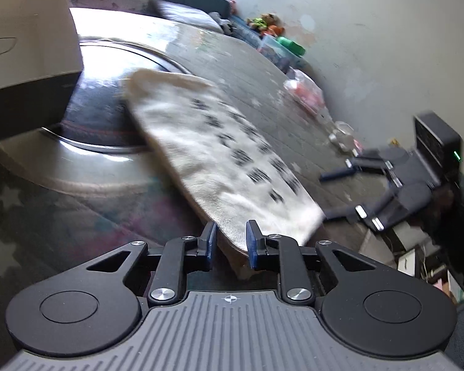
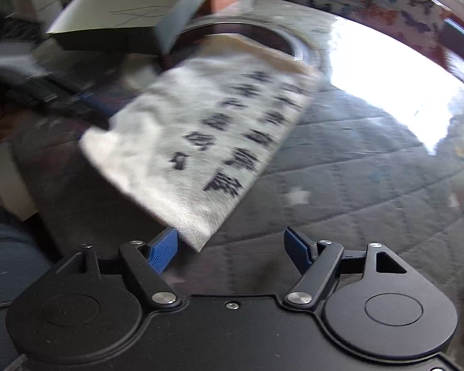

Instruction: Fold shopping bag

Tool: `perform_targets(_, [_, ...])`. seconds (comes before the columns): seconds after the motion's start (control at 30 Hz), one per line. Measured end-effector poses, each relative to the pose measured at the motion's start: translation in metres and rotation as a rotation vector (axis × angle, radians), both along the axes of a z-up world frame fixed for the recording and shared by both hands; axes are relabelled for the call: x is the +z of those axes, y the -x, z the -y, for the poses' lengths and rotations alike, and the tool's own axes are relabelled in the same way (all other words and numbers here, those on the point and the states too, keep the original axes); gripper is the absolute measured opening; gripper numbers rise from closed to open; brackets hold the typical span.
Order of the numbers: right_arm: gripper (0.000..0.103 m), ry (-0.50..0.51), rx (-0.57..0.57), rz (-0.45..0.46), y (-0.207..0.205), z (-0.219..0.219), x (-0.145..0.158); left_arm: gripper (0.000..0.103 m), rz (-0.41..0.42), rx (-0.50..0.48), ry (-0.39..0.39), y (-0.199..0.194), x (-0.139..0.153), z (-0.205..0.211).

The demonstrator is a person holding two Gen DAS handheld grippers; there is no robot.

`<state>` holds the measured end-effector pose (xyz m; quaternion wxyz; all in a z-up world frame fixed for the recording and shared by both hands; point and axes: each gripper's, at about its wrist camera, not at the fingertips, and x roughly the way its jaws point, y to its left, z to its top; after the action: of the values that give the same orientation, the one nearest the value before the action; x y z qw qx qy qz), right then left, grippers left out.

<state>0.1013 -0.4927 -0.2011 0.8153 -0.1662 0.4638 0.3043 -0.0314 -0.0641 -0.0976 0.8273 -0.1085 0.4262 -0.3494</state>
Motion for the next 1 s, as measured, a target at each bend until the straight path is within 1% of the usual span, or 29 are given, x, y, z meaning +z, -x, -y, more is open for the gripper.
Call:
perform_targets(0.1, [0.077,0.023,-0.086,0.057,-0.012,0.01,-0.001,0.018,0.0,-0.081,-0.006,0.008,-0.003,0.021])
perform_targets(0.17, [0.077,0.032,-0.151,0.098,-0.022,0.016,-0.002,0.018,0.003,-0.136,-0.036,0.01,-0.008,0.038])
perform_targets(0.2, [0.077,0.035,-0.162,0.105,-0.025,0.018,-0.004,0.018,0.026,-0.166,-0.044,0.012,-0.008,0.046])
perform_targets(0.23, [0.077,0.043,-0.177,0.113,-0.027,0.019,-0.005,0.018,0.029,-0.187,-0.049,0.012,-0.008,0.051])
perform_targets(0.3, [0.077,0.062,-0.202,0.13,-0.029,0.024,-0.005,0.018,0.04,-0.208,-0.046,0.012,-0.003,0.052])
perform_targets(0.37, [0.078,0.041,-0.191,0.139,-0.025,0.029,0.002,0.019,0.061,-0.207,-0.044,0.01,0.005,0.044])
perform_targets(0.43, [0.078,0.008,-0.174,0.141,-0.02,0.033,0.009,0.024,0.083,-0.179,-0.057,0.007,0.011,0.034])
perform_targets(0.47, [0.078,-0.013,-0.163,0.14,-0.018,0.034,0.013,0.025,0.094,-0.16,-0.065,0.005,0.014,0.029])
perform_targets(0.5, [0.078,-0.062,-0.129,0.136,-0.013,0.032,0.019,0.025,0.103,-0.131,-0.074,0.002,0.017,0.02])
perform_targets(0.53, [0.078,-0.089,-0.101,0.13,-0.009,0.028,0.022,0.026,0.113,-0.102,-0.084,0.0,0.02,0.012])
perform_targets(0.6, [0.078,-0.131,-0.052,0.114,-0.003,0.02,0.029,0.026,0.13,-0.037,-0.105,-0.006,0.026,-0.006])
perform_targets(0.63, [0.078,-0.15,-0.014,0.104,0.0,0.013,0.03,0.028,0.136,-0.014,-0.112,-0.008,0.027,-0.01])
perform_targets(0.7, [0.078,-0.189,0.067,0.082,0.007,-0.004,0.033,0.03,0.151,0.063,-0.136,-0.013,0.028,-0.022])
perform_targets(0.77, [0.078,-0.197,0.172,0.059,0.015,-0.03,0.028,0.033,0.152,0.115,-0.154,-0.017,0.028,-0.031])
perform_targets(0.8, [0.077,-0.195,0.189,0.055,0.016,-0.036,0.027,0.033,0.139,0.155,-0.165,-0.019,0.026,-0.039])
perform_targets(0.83, [0.077,-0.179,0.233,0.049,0.019,-0.051,0.021,0.033,0.129,0.179,-0.169,-0.022,0.024,-0.043])
perform_targets(0.87, [0.074,-0.166,0.265,0.044,0.021,-0.061,0.016,0.033,0.119,0.202,-0.172,-0.023,0.021,-0.046])
perform_targets(1.0, [0.066,-0.099,0.321,0.062,0.029,-0.078,0.002,0.033,0.105,0.245,-0.173,-0.024,0.02,-0.06])
